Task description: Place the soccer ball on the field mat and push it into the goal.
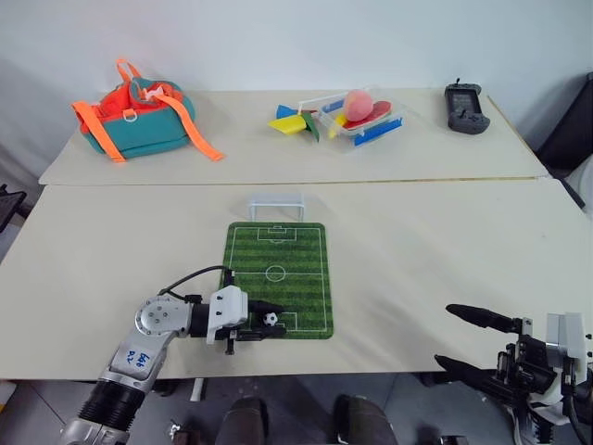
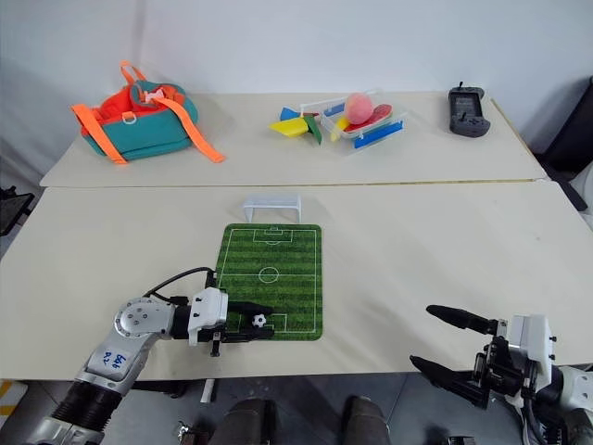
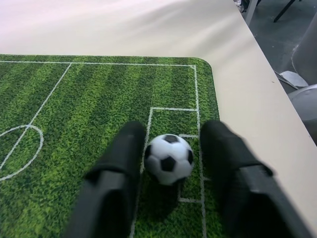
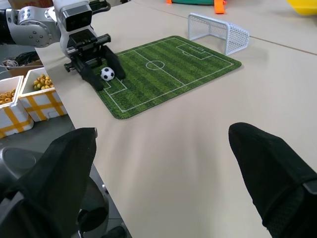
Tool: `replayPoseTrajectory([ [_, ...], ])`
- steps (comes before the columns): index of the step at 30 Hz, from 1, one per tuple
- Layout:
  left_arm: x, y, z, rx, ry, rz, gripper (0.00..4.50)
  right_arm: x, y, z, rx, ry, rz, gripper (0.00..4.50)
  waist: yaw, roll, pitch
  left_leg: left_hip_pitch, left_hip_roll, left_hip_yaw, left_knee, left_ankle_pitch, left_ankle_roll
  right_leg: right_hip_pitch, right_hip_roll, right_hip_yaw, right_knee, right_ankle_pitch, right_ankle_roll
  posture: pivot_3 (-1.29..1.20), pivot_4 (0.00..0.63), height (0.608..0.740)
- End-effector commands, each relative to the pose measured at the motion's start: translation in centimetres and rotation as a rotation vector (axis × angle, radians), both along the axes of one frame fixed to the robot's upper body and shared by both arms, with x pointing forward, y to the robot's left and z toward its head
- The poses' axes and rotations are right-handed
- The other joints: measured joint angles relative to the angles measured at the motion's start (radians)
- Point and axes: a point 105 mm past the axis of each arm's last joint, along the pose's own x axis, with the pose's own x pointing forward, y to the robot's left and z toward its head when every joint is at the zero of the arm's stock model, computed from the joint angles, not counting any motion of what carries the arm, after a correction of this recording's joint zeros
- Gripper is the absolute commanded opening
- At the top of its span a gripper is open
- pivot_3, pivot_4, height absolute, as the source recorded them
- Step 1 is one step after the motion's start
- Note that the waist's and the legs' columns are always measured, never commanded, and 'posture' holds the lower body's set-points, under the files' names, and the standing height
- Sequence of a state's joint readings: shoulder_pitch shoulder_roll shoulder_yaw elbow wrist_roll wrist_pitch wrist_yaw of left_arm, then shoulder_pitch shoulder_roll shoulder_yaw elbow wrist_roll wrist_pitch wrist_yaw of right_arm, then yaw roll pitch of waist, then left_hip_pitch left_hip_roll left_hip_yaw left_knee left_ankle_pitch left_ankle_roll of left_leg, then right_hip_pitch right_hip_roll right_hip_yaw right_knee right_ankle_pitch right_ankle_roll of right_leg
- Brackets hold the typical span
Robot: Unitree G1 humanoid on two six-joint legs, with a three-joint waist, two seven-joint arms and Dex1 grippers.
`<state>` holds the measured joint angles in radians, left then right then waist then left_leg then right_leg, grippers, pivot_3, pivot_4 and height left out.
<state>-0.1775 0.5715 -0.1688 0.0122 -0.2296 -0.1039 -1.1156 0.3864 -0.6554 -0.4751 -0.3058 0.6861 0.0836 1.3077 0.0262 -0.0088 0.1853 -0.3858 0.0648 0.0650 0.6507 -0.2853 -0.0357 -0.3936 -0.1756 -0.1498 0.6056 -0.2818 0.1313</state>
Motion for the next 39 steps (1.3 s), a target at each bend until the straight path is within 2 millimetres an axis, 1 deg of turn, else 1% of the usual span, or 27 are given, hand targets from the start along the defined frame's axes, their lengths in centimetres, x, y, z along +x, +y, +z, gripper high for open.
replayPoseTrajectory([
  [1, -0.4, -0.1, 0.5, -0.016, -0.021, -0.017, 3.32, 0.1, -0.1, 0.2, -0.015, -0.013, 0.011, 4.50, 0.000, 0.000, 0.000, 0.000, 0.000, 0.000, 0.000, 0.000, 0.000, 0.000, 0.000, 0.000, 0.000, 0.000, 0.000, 0.00, 0.150, 0.740],
  [3, -0.5, -0.1, 0.5, -0.016, -0.024, -0.021, 3.85, 0.2, -0.2, 0.2, -0.018, -0.012, 0.010, 4.50, 0.000, 0.000, 0.000, 0.000, 0.000, 0.000, 0.000, 0.000, 0.000, 0.000, 0.000, 0.000, 0.000, 0.000, 0.000, 0.00, 0.150, 0.740],
  [5, -0.5, 0.0, 0.6, -0.017, -0.028, -0.021, 4.48, 0.2, -0.2, 0.1, -0.020, -0.011, 0.010, 4.50, 0.000, 0.000, 0.000, 0.000, 0.000, 0.000, 0.000, 0.000, 0.000, 0.000, 0.000, 0.000, 0.000, 0.000, 0.000, 0.00, 0.150, 0.740],
  [8, -0.4, 0.1, 1.0, -0.022, -0.037, -0.021, 4.48, 0.3, -0.2, 0.1, -0.024, -0.010, 0.009, 4.50, 0.000, 0.000, 0.000, 0.000, 0.000, 0.000, 0.000, 0.000, 0.000, 0.000, 0.000, 0.000, 0.000, 0.000, 0.000, 0.00, 0.150, 0.740],
  [10, -0.2, 0.1, 1.7, -0.031, -0.060, -0.018, 4.48, 0.4, -0.3, 0.0, -0.026, -0.010, 0.007, 4.50, 0.000, 0.000, 0.000, 0.000, 0.000, 0.000, 0.000, 0.000, 0.000, 0.000, 0.000, 0.000, 0.000, 0.000, 0.000, 0.00, 0.150, 0.740],
  [14, 1.0, 0.8, 4.6, -0.082, -0.165, 0.007, 4.48, 0.6, -0.4, 0.0, -0.033, -0.011, 0.000, 4.50, 0.000, 0.000, 0.000, 0.000, 0.000, 0.000, 0.000, 0.000, 0.000, 0.000, 0.000, 0.000, 0.000, 0.000, 0.000, 0.00, 0.150, 0.740],
  [15, 1.2, 1.0, 5.5, -0.104, -0.181, -0.001, 4.30, 0.7, -0.5, 0.0, -0.035, -0.013, 0.000, 4.50, 0.000, 0.000, 0.000, 0.000, 0.000, 0.000, 0.000, 0.000, 0.000, 0.000, 0.000, 0.000, 0.000, 0.000, 0.000, 0.00, 0.150, 0.740],
  [17, 0.9, 1.2, 6.5, -0.120, -0.180, -0.027, 3.92, 0.8, -0.5, 0.1, -0.033, -0.016, 0.001, 4.50, 0.000, 0.000, 0.000, 0.000, 0.000, 0.000, 0.001, 0.000, 0.000, 0.000, 0.000, 0.000, 0.000, 0.000, 0.000, 0.00, 0.150, 0.740],
  [20, -0.4, 1.4, 7.2, -0.126, -0.143, -0.091, 3.00, 0.9, -0.5, 0.4, -0.017, -0.031, 0.004, 4.50, -0.002, 0.000, 0.000, 0.000, 0.000, 0.000, 0.000, 0.000, 0.000, 0.000, 0.000, 0.000, 0.001, 0.000, 0.000, 0.00, 0.150, 0.740],
  [22, -1.6, 1.4, 7.6, -0.134, -0.100, -0.143, 2.40, 0.8, -0.6, 0.9, 0.019, -0.058, 0.014, 4.50, -0.004, 0.000, 0.000, 0.000, 0.000, 0.000, -0.001, 0.000, 0.000, 0.000, 0.001, 0.000, 0.001, 0.000, 0.000, 0.00, 0.150, 0.740],
  [23, -2.2, 1.5, 7.5, -0.131, -0.064, -0.168, 2.04, 0.8, -0.6, 1.0, 0.032, -0.067, 0.018, 4.50, -0.004, 0.001, 0.000, 0.000, 0.001, 0.000, -0.001, 0.000, -0.001, 0.000, 0.001, 0.001, 0.001, 0.000, 0.000, 0.00, 0.150, 0.740],
  [25, -3.5, 1.5, 6.7, -0.108, 0.007, -0.212, 1.36, 0.6, -0.4, 1.1, 0.042, -0.071, 0.041, 4.50, -0.003, 0.001, 0.000, 0.001, 0.001, 0.000, -0.001, 0.000, -0.001, -0.001, 0.002, 0.001, 0.001, 0.000, 0.000, 0.00, 0.150, 0.740],
  [26, -3.8, 1.6, 6.4, -0.100, 0.027, -0.225, 1.07, 0.6, -0.3, 1.1, 0.045, -0.073, 0.049, 4.50, -0.002, 0.001, 0.001, 0.001, 0.001, 0.000, -0.001, 0.000, -0.001, -0.001, 0.002, 0.001, 0.001, 0.000, 0.000, 0.00, 0.150, 0.740],
  [27, -4.2, 1.6, 6.1, -0.091, 0.052, -0.231, 0.68, 0.6, -0.2, 1.2, 0.053, -0.078, 0.052, 4.50, -0.002, 0.002, 0.001, 0.001, 0.001, 0.000, -0.001, 0.000, -0.001, -0.001, 0.002, 0.001, 0.001, 0.000, 0.000, 0.00, 0.150, 0.740],
  [28, -4.3, 1.6, 5.9, -0.085, 0.067, -0.233, 0.42, 0.6, -0.2, 1.3, 0.058, -0.082, 0.052, 4.50, -0.001, 0.002, 0.001, 0.000, 0.001, 0.001, -0.001, 0.000, -0.001, -0.001, 0.002, 0.001, 0.000, 0.000, 0.000, 0.00, 0.150, 0.740],
  [29, -4.5, 1.5, 5.6, -0.077, 0.080, -0.236, 0.04, 0.6, -0.1, 1.4, 0.067, -0.087, 0.050, 4.50, 0.000, 0.002, 0.001, 0.000, 0.001, 0.001, 0.000, 0.000, -0.001, 0.000, 0.002, 0.001, -0.001, 0.000, 0.000, 0.00, 0.150, 0.740],
  [33, -4.3, 1.7, 4.3, -0.039, 0.116, -0.238, 0.01, 0.9, 0.3, 1.6, 0.069, -0.096, 0.037, 4.50, 0.000, 0.002, 0.001, 0.000, 0.001, 0.001, 0.001, 0.000, -0.001, 0.000, 0.002, 0.002, -0.001, 0.000, 0.000, 0.00, 0.150, 0.740],
  [36, -3.6, 1.9, 3.0, 0.010, 0.123, -0.221, 0.01, 1.0, 0.5, 1.6, 0.068, -0.100, 0.023, 4.50, 0.000, 0.003, 0.000, 0.000, 0.002, 0.001, 0.000, 0.000, -0.001, 0.000, 0.003, 0.002, -0.001, 0.000, 0.000, 0.00, 0.150, 0.740],
  [39, -2.7, 1.7, 2.4, 0.021, 0.113, -0.194, 0.01, 1.0, 0.6, 1.7, 0.067, -0.105, 0.013, 4.50, 0.000, 0.003, 0.000, 0.000, 0.002, 0.001, 0.000, 0.000, -0.001, -0.001, 0.003, 0.002, -0.001, 0.000, 0.000, 0.00, 0.150, 0.740],
])
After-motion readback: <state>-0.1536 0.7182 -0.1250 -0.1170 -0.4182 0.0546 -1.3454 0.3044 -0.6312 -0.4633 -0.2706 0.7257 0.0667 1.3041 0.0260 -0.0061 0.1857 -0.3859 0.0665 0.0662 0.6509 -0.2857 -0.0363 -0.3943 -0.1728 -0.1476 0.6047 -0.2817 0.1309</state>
